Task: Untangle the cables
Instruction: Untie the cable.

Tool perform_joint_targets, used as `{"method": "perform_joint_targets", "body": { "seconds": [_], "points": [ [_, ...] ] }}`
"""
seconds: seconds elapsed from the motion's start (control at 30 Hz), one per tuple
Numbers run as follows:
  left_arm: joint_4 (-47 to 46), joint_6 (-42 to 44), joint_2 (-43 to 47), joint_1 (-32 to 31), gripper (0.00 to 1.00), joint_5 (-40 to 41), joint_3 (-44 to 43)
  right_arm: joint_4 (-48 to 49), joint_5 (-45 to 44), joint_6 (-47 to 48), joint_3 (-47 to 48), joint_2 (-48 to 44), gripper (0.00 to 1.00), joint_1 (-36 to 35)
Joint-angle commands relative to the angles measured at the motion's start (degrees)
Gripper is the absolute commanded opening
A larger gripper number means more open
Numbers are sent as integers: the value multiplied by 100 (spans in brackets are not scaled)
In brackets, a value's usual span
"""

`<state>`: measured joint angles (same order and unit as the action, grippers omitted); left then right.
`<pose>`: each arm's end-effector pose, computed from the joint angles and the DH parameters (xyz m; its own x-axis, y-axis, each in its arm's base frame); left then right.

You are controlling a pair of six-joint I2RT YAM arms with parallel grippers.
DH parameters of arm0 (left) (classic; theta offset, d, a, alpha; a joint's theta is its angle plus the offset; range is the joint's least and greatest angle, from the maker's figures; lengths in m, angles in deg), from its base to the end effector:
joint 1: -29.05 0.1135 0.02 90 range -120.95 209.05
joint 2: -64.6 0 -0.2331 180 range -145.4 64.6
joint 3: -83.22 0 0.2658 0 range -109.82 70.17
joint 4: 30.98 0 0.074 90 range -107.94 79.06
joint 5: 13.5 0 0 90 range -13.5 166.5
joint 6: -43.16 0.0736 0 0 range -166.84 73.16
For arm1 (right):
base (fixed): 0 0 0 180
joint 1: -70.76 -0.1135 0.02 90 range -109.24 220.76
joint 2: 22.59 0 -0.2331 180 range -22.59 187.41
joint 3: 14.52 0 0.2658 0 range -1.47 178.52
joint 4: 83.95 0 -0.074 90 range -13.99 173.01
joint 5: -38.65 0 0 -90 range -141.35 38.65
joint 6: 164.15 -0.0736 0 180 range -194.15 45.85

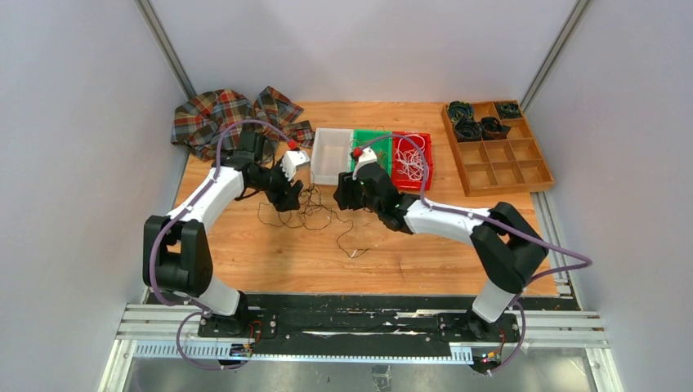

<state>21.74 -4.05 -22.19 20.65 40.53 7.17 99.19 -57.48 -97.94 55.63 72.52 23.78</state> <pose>0.3179 -0.0906 0.1772 -0.3928 0.6137 -0.6849 0.8785 0.4706 -0.0821 0.2912 0.3005 0.1788 -0.4980 0.0542 -0.8655 -0.5010 0.7967 0.3382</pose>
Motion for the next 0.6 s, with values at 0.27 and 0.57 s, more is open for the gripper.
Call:
{"method": "perform_joint_targets", "body": {
  "seconds": [0.27, 0.57],
  "points": [
    [-1551, -1595, -477, -109, 48, -514, 186, 1000, 645, -713, 617, 1175, 52, -191],
    [-1731, -1744, -857, -135, 14, -556, 98, 1052, 753, -780, 934, 1743, 43, -211]
  ]
}}
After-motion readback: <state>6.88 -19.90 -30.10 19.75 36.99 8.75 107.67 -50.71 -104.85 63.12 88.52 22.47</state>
